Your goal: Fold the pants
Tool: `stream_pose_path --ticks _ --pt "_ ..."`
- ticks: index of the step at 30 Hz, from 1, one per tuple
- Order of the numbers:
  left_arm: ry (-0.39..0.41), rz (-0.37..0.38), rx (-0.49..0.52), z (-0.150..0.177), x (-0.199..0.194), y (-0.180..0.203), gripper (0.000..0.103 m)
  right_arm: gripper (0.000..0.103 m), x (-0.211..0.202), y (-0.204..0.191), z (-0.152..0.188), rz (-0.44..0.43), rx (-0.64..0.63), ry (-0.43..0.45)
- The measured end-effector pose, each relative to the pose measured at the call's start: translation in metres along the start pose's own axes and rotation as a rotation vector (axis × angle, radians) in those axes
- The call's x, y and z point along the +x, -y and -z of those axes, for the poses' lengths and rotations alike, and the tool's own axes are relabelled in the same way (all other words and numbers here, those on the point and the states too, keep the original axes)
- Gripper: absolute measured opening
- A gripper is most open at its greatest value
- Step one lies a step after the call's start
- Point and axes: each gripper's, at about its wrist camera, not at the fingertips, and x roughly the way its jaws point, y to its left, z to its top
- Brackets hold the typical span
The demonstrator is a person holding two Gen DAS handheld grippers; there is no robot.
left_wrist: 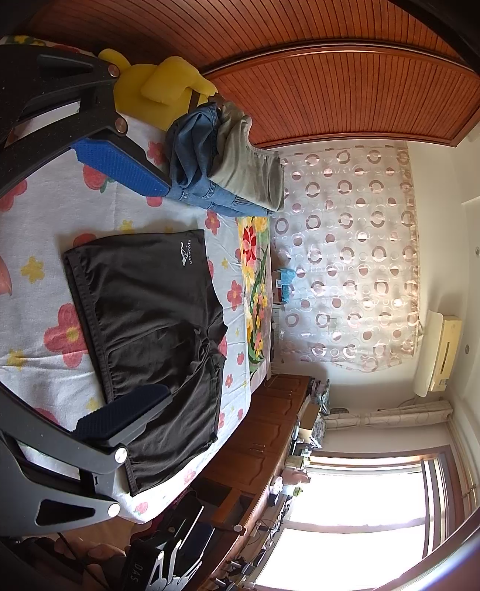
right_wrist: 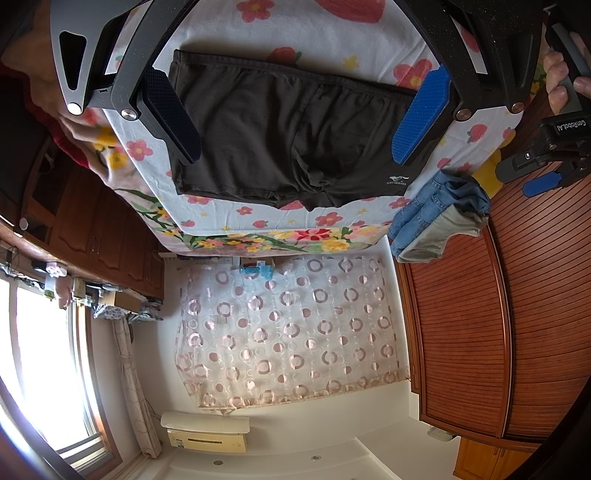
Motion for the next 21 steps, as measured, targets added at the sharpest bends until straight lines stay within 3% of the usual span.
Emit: stream_pose_path --ticks 21 --pt "0.002 0.000 0.002 -0.0035 -0.0027 0.0053 0.102 0.103 -0.0004 -0.0003 0.0001 -0.001 0.001 0.001"
